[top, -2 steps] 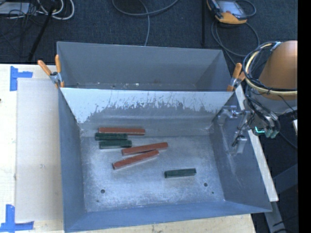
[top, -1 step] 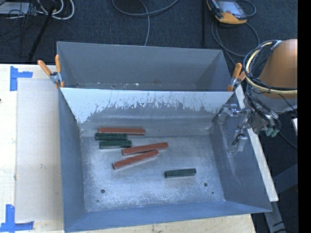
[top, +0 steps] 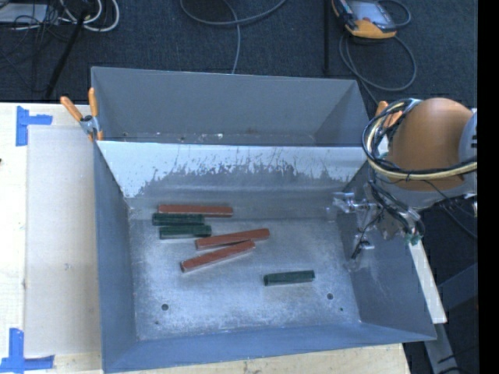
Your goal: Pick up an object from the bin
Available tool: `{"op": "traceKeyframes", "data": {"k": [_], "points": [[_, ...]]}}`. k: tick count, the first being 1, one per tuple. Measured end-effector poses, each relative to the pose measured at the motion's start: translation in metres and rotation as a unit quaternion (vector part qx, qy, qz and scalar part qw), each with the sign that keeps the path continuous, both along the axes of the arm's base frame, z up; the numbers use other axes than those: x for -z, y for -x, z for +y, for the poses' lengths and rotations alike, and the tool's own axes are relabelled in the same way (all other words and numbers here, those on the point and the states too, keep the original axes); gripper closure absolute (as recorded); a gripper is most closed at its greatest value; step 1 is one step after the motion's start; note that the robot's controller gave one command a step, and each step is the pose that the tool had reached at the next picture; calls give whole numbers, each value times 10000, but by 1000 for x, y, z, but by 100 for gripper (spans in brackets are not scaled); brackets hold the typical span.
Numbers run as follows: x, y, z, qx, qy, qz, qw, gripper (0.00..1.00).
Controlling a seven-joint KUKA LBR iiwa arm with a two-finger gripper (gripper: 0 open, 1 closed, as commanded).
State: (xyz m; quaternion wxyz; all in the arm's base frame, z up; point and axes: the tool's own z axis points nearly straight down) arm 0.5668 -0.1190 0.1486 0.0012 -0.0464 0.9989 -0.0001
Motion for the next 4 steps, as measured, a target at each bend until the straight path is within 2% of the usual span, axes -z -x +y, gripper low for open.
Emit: {"op": "traceKeyframes", "data": {"k": [1, 2, 3, 4], "points": [[3, 27, 57, 238, -6, 30, 9997, 0], [47, 43, 63, 468, -4, 16, 9989, 0], [81, 43, 96, -221, -6, 30, 9997, 0], [79, 48, 104, 1303, 1, 21, 9915, 100]]}}
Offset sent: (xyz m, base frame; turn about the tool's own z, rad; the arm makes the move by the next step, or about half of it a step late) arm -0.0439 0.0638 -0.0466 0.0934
